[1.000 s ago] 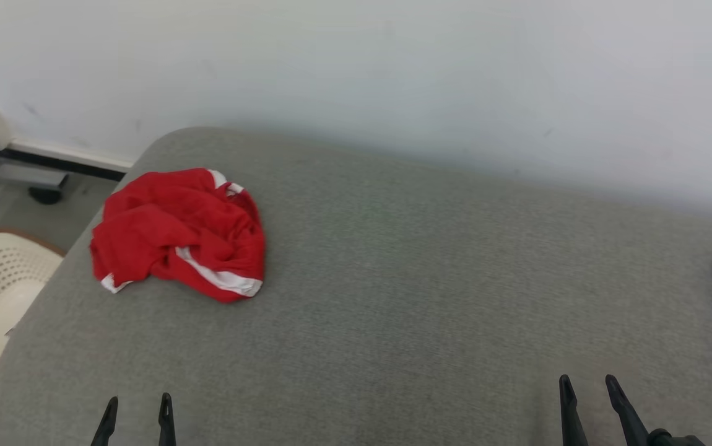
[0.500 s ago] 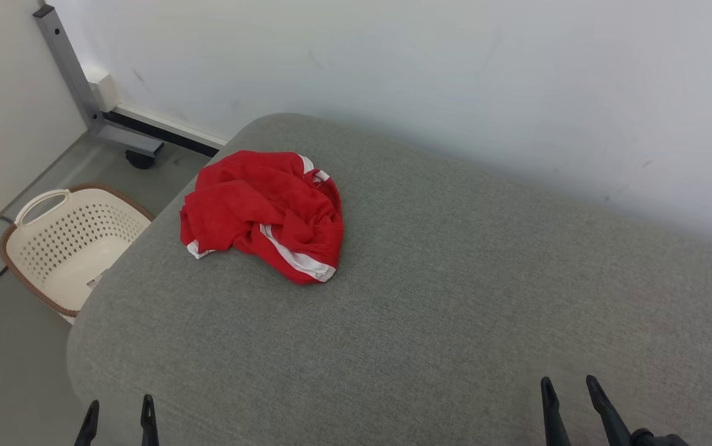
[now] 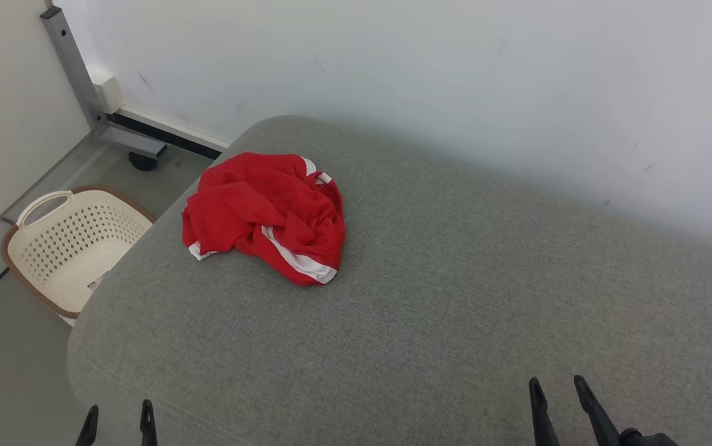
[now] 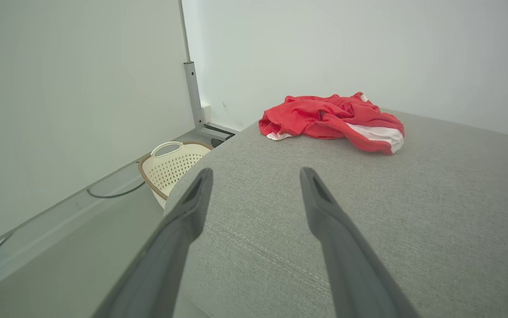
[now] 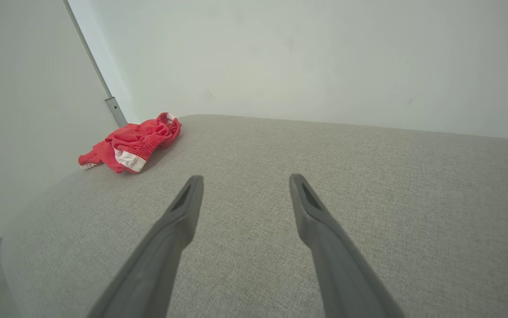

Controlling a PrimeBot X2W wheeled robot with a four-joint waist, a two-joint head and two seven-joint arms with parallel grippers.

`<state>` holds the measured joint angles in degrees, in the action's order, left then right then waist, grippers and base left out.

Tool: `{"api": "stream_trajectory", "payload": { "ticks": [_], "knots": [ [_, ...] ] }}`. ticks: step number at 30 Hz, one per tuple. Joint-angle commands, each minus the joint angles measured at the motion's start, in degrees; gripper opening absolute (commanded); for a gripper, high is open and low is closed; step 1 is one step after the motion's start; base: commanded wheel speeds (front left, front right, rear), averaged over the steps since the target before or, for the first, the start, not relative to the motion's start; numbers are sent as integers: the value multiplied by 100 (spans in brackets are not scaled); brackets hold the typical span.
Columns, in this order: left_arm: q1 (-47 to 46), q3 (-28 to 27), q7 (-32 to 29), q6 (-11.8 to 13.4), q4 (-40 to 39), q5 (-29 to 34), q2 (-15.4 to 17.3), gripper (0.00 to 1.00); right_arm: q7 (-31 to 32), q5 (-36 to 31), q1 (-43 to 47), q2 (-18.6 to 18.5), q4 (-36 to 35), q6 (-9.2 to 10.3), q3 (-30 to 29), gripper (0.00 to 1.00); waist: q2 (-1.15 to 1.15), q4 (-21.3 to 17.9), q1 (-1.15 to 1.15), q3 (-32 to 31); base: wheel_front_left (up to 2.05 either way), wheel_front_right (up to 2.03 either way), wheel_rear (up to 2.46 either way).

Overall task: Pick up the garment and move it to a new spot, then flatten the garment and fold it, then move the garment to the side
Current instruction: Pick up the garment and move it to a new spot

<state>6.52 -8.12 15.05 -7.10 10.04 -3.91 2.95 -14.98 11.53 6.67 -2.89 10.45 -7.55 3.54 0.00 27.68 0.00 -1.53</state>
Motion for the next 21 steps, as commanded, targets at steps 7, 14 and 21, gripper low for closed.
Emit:
{"api": "stream_trajectory", "payload": {
  "ticks": [7,14,21],
  "knots": [
    [-770,-176,22,-36,60,-74,82,100,-22,-174,-270,1,-127,11,169,100,0,-872,0,403,0,0,0],
    [-1956,-433,22,-30,484,-345,416,100,-22,-345,-736,-1,-280,11,200,100,0,-1707,0,1067,0,0,0],
    [-3168,-523,8,-27,1393,-709,975,100,-22,-387,-1276,0,-483,11,151,100,0,-2375,0,1818,0,0,0]
  ]
}}
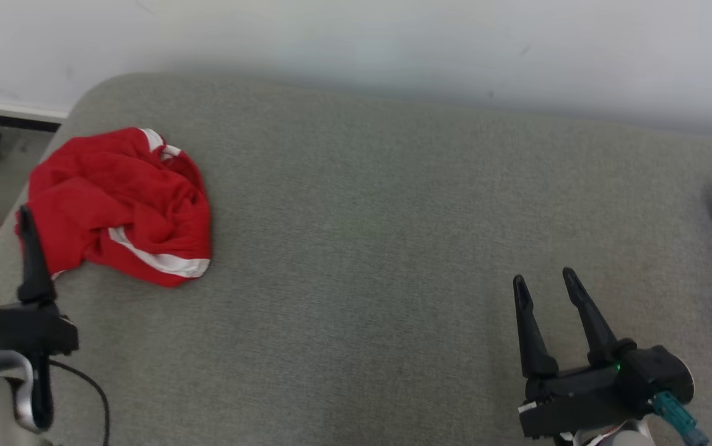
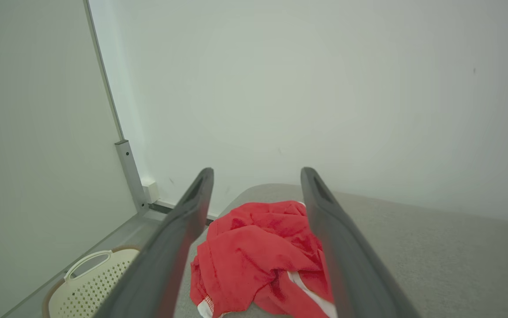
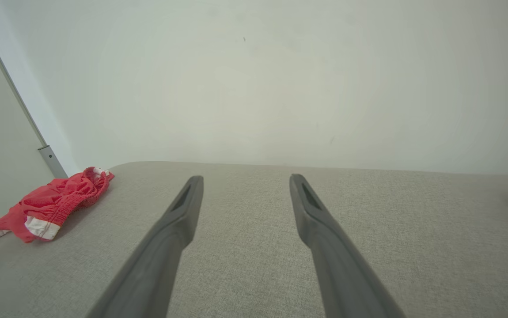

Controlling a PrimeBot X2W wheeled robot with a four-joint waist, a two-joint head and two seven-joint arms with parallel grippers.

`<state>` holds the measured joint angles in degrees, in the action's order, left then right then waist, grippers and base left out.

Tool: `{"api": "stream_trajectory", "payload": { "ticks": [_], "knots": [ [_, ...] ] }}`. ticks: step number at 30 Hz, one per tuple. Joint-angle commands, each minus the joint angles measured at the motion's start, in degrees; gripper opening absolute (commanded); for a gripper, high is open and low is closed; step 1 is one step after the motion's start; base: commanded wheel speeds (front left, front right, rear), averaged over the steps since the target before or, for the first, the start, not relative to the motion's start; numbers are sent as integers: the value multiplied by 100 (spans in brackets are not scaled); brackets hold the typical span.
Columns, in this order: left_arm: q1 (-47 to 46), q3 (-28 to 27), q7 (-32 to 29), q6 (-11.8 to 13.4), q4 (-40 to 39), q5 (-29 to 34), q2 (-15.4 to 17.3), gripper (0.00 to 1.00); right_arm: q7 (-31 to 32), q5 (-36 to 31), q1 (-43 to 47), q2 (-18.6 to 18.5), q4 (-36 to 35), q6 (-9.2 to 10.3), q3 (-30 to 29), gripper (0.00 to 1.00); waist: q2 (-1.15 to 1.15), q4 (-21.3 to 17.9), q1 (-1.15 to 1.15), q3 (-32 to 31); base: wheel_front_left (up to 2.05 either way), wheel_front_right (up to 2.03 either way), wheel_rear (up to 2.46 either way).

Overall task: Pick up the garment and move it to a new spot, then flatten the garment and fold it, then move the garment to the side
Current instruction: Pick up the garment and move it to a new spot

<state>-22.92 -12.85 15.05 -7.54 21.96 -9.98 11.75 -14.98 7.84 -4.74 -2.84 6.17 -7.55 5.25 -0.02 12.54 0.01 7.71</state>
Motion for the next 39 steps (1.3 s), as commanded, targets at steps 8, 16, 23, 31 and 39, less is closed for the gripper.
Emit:
{"api": "stream_trajectory", "payload": {
  "ticks": [8,16,23,31,39],
  "knots": [
    [-1284,113,-311,13,1210,-419,737,100,-22,78,-514,-4,-193,11,-5,100,2,-1307,-1,1370,0,0,0],
    [-1963,291,-995,14,2328,-750,1182,100,-22,42,-692,-2,-233,11,-10,100,2,-1550,-1,1578,0,0,0],
    [-2312,349,-1507,14,3221,-971,1342,100,-22,-44,-724,-2,-227,11,10,100,2,-1597,-1,1621,0,0,0],
    [-2462,316,-2495,138,4151,-1215,1245,100,-22,-57,-682,-3,-163,11,51,100,2,-1552,-1,1495,0,0,0],
    [-2585,584,-1816,33,3902,-1178,1171,0,-22,-30,-538,-2,-76,11,24,100,2,-1371,-1,1271,0,0,0]
  ]
}}
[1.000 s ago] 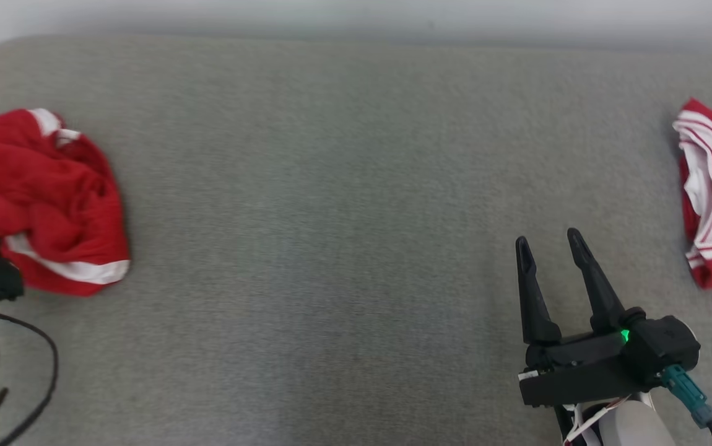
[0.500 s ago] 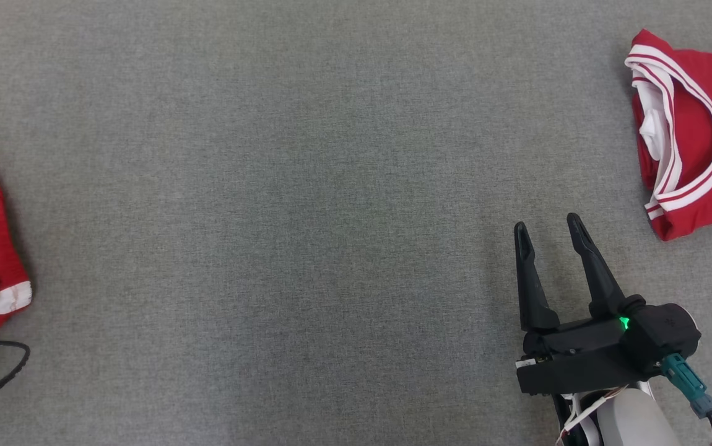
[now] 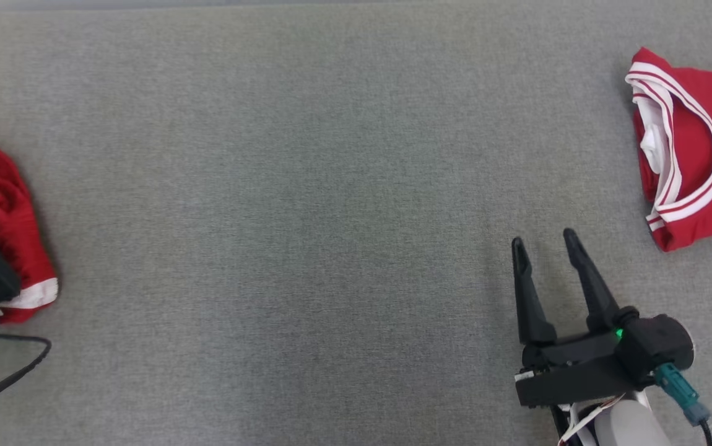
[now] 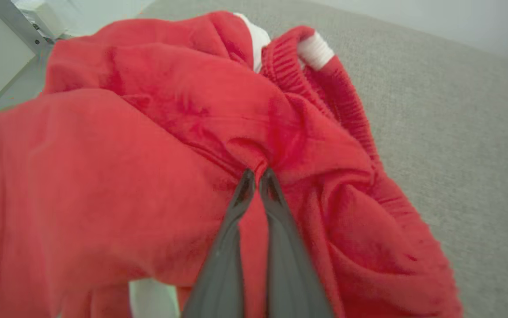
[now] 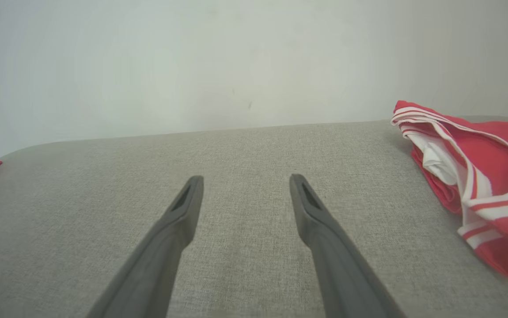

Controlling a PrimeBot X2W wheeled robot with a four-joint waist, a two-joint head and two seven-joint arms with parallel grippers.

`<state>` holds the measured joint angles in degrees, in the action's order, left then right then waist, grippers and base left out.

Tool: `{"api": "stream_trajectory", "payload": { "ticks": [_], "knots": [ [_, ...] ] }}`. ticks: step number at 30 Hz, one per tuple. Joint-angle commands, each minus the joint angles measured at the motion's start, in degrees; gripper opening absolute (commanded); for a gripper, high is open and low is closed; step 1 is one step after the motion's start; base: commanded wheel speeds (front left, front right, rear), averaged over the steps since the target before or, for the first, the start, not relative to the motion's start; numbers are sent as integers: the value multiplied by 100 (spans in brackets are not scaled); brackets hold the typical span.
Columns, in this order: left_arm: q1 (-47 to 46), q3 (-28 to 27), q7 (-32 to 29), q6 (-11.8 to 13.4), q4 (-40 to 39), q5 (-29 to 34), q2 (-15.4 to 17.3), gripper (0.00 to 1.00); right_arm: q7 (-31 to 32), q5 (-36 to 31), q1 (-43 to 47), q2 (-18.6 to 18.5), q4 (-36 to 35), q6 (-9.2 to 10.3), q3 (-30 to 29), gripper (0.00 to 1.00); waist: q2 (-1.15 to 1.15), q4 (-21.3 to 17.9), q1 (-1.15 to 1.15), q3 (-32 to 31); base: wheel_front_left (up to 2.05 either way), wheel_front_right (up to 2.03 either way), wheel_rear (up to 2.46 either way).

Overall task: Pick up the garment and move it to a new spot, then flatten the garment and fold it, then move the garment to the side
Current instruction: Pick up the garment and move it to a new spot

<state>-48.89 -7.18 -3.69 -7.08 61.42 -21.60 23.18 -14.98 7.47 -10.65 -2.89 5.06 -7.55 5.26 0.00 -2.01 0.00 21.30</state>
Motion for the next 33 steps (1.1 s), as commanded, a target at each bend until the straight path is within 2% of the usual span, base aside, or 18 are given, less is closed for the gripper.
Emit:
{"api": "stream_trajectory", "payload": {
  "ticks": [1,8,16,21,27,33],
  "knots": [
    [1,59,185,-21,-91,8,39,0,-22,6,67,3,40,11,26,100,0,115,0,-132,0,0,0],
    [3,362,938,-37,-709,-45,60,0,-22,130,203,1,108,11,-43,100,0,294,0,-481,0,0,0],
    [59,893,1131,-34,-1724,-121,46,0,-22,174,360,2,181,11,-108,100,0,389,0,-776,0,0,0],
    [206,1119,999,-34,-2525,-203,5,0,-22,240,398,1,209,11,-44,100,0,259,0,-949,0,0,0],
    [400,1349,708,8,-3571,-231,-207,0,-21,348,526,2,242,11,-2,100,0,-54,0,-1117,0,0,0],
    [608,1792,267,107,-4649,-241,-671,0,-22,403,619,1,249,11,-23,100,0,-377,0,-1113,0,0,0]
  ]
}}
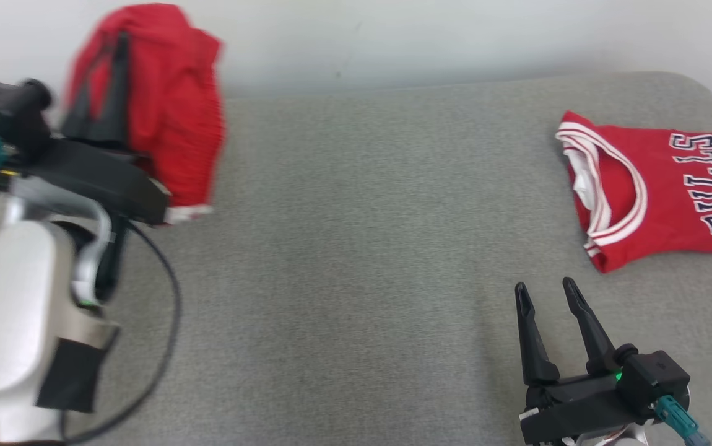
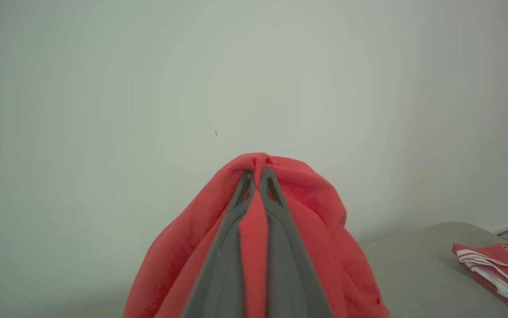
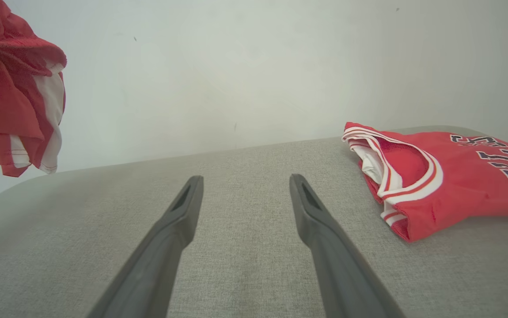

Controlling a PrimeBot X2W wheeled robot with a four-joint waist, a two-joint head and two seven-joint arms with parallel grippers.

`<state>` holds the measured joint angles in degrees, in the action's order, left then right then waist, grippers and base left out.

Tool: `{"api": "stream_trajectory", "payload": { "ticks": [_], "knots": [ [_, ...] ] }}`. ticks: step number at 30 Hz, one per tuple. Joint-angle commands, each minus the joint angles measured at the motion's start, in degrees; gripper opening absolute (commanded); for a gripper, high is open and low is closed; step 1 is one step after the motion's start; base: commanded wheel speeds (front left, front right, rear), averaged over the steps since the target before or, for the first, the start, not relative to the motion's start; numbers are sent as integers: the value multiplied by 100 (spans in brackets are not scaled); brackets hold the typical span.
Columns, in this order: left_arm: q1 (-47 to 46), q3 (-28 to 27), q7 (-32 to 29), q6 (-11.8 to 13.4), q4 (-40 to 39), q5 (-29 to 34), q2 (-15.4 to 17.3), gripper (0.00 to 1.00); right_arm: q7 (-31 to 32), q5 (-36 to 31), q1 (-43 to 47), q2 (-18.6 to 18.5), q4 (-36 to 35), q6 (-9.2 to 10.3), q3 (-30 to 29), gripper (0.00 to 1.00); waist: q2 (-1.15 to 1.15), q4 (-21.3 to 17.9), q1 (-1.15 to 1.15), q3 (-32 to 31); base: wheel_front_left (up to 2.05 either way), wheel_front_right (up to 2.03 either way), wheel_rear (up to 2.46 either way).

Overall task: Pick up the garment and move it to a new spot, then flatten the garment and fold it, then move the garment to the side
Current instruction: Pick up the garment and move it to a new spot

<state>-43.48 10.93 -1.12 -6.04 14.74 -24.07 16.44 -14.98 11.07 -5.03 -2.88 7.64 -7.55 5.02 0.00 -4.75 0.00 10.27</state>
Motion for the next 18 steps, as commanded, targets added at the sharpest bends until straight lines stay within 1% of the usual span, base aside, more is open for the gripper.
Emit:
{"api": "stream_trajectory", "payload": {
  "ticks": [1,3,5,9,13,15,18],
  "knots": [
    [88,43,-11,8,-82,-51,-108,0,-22,44,52,1,-10,11,-7,100,0,-129,0,-3,0,0,0],
    [195,177,-67,6,-164,-46,-213,0,-22,51,49,1,-14,11,-1,100,0,-190,0,11,0,0,0],
    [276,341,-56,6,-177,-57,-394,0,-22,53,65,3,-8,11,13,100,0,-236,0,15,0,0,0],
    [526,679,44,-28,-1,-108,-745,0,-22,59,79,2,3,11,25,100,0,-289,0,15,0,0,0],
    [842,1159,185,-76,298,-168,-1044,0,-22,54,113,1,14,11,35,100,0,-291,0,-7,0,0,0],
    [1047,1385,292,-99,525,-316,-1174,0,-22,49,125,1,28,11,50,100,0,-280,0,-26,0,0,0],
    [1293,1700,485,-109,1013,-377,-1265,0,-22,49,106,2,55,11,89,100,0,-275,0,-41,0,0,0]
  ]
}}
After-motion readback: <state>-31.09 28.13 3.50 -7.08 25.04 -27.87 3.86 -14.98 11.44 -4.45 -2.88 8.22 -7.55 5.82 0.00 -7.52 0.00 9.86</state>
